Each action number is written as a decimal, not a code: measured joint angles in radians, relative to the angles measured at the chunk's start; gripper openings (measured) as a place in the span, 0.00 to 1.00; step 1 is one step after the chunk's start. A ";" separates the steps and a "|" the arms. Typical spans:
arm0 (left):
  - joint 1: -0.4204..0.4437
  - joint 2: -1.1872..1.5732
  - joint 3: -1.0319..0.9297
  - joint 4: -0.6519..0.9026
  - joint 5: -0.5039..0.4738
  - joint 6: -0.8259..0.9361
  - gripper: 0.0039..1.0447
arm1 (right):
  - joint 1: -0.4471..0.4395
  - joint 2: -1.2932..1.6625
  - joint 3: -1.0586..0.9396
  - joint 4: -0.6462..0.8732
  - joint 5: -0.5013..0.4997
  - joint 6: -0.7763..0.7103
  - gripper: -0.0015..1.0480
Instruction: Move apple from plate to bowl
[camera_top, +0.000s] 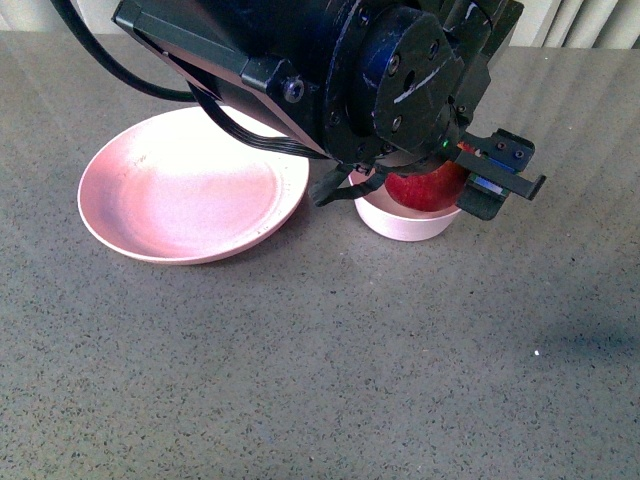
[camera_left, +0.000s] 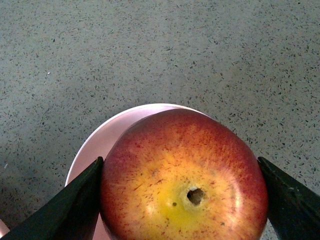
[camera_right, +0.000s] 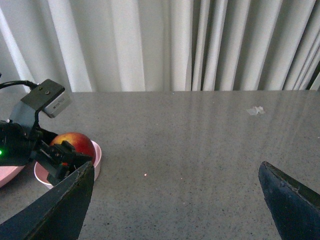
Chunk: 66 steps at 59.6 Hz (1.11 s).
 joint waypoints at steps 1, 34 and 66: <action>0.000 0.000 0.001 0.000 0.000 0.000 0.75 | 0.000 0.000 0.000 0.000 0.000 0.000 0.91; 0.018 0.002 -0.007 0.008 0.003 0.000 0.92 | 0.000 0.000 0.000 0.000 0.000 0.000 0.91; 0.245 -0.373 -0.349 0.287 0.098 -0.089 0.86 | 0.000 0.000 0.000 0.000 0.000 0.000 0.91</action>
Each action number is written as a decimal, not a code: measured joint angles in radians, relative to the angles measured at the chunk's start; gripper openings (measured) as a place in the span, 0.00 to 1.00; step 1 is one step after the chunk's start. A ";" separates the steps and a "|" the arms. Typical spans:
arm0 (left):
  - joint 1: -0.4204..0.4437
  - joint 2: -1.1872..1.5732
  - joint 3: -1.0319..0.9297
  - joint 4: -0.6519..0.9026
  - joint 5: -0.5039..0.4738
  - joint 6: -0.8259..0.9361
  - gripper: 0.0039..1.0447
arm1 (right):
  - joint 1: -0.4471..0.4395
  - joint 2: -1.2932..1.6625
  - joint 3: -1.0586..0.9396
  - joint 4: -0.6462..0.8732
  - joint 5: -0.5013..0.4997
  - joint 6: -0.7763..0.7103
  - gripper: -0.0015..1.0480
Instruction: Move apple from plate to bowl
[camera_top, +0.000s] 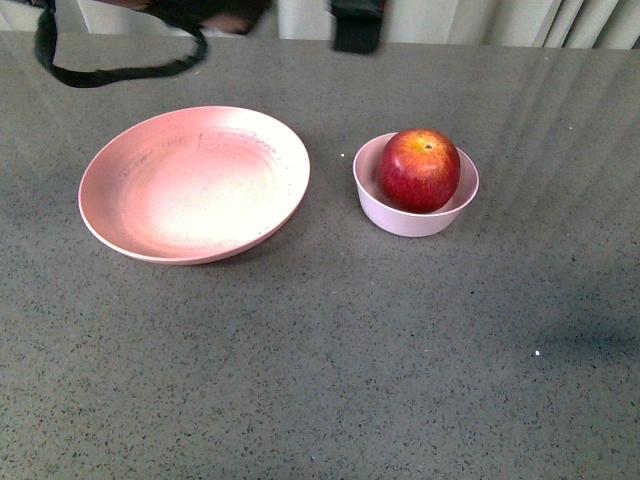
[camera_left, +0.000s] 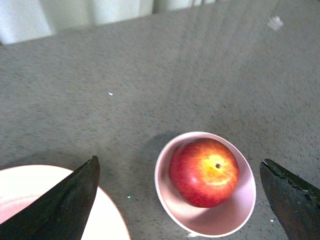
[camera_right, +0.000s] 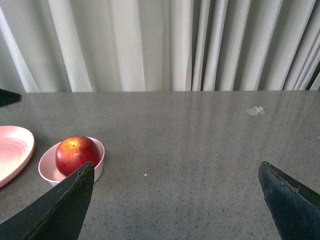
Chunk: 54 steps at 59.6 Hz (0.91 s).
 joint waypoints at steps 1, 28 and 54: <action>0.011 -0.010 -0.034 0.082 -0.086 0.011 0.83 | 0.000 0.000 0.000 0.000 -0.001 0.000 0.91; 0.233 -0.420 -0.675 0.550 -0.263 0.049 0.02 | 0.000 0.000 0.000 0.000 -0.001 0.000 0.91; 0.356 -0.734 -0.936 0.503 -0.147 0.053 0.01 | 0.000 0.000 0.000 0.000 -0.001 0.000 0.91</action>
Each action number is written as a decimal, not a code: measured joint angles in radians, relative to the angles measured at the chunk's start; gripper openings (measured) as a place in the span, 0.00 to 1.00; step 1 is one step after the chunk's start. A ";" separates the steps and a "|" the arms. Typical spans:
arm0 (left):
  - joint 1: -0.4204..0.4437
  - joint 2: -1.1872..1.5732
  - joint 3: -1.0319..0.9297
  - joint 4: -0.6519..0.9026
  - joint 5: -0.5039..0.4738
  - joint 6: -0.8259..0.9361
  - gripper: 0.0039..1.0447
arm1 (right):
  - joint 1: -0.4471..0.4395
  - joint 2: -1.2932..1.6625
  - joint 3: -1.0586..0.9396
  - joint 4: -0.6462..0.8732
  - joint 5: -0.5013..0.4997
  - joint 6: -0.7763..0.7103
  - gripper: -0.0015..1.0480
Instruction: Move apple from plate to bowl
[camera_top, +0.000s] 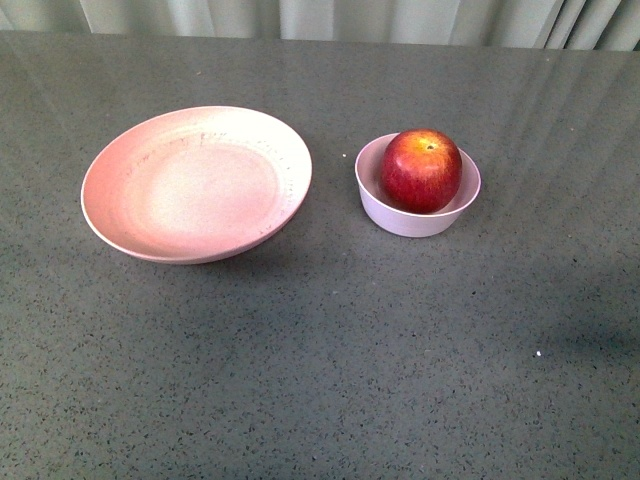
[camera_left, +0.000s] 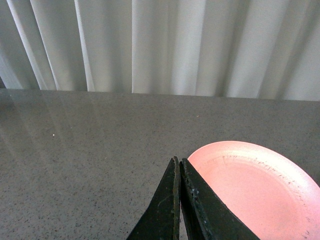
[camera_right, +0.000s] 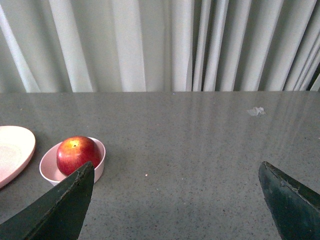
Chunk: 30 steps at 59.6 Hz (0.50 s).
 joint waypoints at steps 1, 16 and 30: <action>0.003 -0.017 -0.006 -0.011 0.003 0.000 0.01 | 0.000 0.000 0.000 0.000 0.000 0.000 0.91; 0.103 -0.290 -0.072 -0.217 0.099 0.001 0.01 | 0.000 0.000 0.000 0.000 0.000 0.000 0.91; 0.104 -0.504 -0.092 -0.404 0.103 0.001 0.01 | 0.000 0.000 0.000 0.000 0.000 0.000 0.91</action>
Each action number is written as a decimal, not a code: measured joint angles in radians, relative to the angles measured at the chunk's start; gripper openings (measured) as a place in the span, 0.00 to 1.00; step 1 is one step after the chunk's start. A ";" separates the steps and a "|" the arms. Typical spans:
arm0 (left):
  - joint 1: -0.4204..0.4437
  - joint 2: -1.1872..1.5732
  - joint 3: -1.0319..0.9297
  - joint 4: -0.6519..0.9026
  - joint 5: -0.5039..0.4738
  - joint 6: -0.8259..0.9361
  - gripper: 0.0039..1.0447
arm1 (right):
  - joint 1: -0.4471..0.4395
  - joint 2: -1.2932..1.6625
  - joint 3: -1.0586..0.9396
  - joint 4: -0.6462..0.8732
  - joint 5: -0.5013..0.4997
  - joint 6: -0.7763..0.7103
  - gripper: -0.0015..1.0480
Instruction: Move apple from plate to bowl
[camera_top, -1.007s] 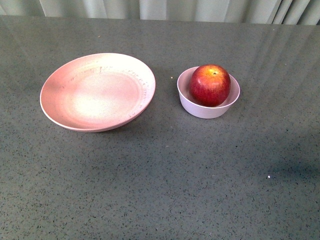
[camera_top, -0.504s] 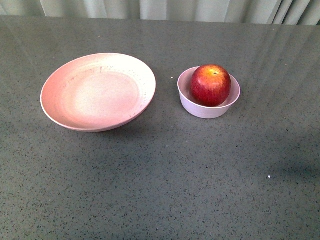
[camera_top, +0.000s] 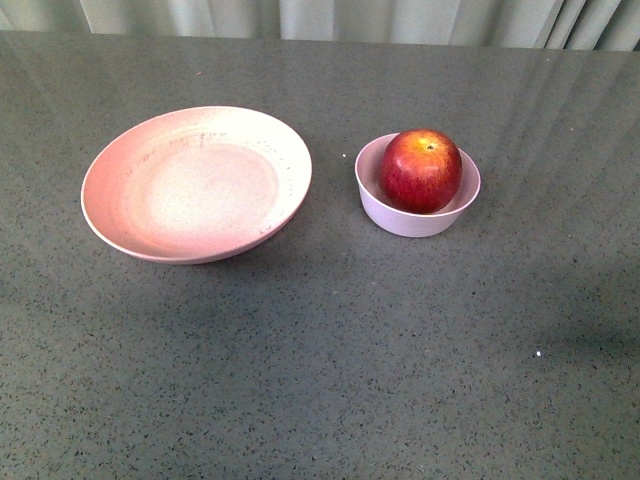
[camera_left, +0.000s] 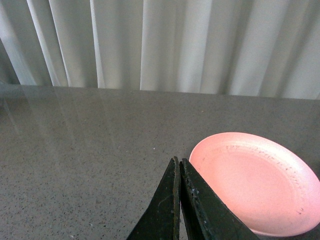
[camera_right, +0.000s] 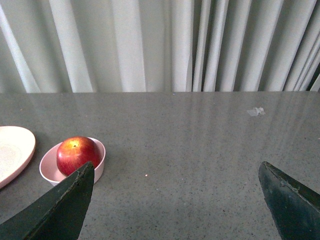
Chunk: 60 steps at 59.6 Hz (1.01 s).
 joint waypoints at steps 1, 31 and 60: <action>0.000 -0.014 0.000 -0.013 0.000 0.000 0.01 | 0.000 0.000 0.000 0.000 0.000 0.000 0.91; 0.000 -0.294 0.000 -0.276 0.000 0.000 0.01 | 0.000 0.000 0.000 0.000 0.000 0.000 0.91; 0.000 -0.454 0.000 -0.435 0.000 0.000 0.01 | 0.000 0.000 0.000 0.000 0.000 0.000 0.91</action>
